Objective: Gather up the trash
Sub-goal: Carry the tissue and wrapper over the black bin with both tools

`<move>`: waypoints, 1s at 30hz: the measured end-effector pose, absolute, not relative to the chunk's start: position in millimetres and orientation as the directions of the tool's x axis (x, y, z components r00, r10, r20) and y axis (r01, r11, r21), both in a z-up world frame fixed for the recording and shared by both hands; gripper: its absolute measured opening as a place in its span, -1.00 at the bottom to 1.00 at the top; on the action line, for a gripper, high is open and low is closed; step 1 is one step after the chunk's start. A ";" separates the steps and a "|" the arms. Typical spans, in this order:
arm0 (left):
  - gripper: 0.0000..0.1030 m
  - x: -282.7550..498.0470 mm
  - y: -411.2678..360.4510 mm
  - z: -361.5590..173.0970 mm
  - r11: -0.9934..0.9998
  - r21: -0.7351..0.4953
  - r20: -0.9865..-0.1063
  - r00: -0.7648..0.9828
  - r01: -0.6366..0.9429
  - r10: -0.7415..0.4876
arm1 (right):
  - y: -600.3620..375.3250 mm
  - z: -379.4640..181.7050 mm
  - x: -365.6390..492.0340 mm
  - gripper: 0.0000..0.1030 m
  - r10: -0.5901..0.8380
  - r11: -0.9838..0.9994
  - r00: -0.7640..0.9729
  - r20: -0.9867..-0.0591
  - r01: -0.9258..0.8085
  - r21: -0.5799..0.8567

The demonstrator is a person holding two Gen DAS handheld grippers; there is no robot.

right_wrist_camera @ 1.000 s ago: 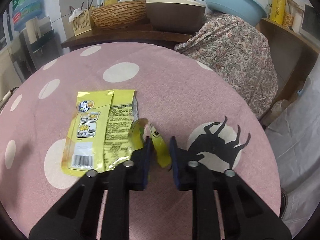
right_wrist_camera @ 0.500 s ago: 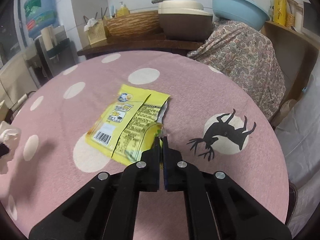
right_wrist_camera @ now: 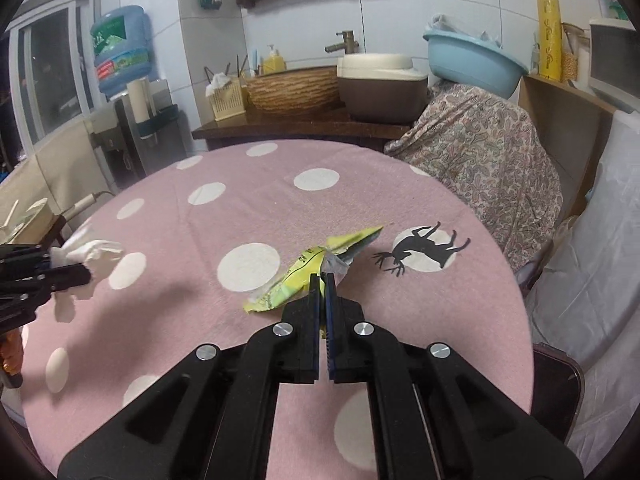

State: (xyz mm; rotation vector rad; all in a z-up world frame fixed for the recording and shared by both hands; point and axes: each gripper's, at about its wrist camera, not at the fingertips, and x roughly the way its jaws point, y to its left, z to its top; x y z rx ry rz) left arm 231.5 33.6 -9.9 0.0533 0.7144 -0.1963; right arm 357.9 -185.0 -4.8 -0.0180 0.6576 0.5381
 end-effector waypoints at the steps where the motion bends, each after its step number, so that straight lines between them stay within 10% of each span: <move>1: -0.77 230.3 30.0 -7.9 0.980 -0.016 -0.653 0.740 0.200 -0.162 | -190.9 -1.4 351.7 -0.94 0.474 0.862 0.665 -0.577 -0.483 0.153; 16: -0.77 232.7 -59.9 13.2 0.937 -0.008 -0.634 0.723 0.350 -0.276 | -312.9 35.3 268.5 -0.94 0.377 0.923 0.773 -0.511 -0.361 0.134; 30: -0.77 263.4 -157.6 11.3 0.879 -0.073 -0.649 0.647 0.470 -0.400 | -457.4 -48.1 269.8 -0.94 0.151 0.982 0.764 -0.627 -0.042 0.186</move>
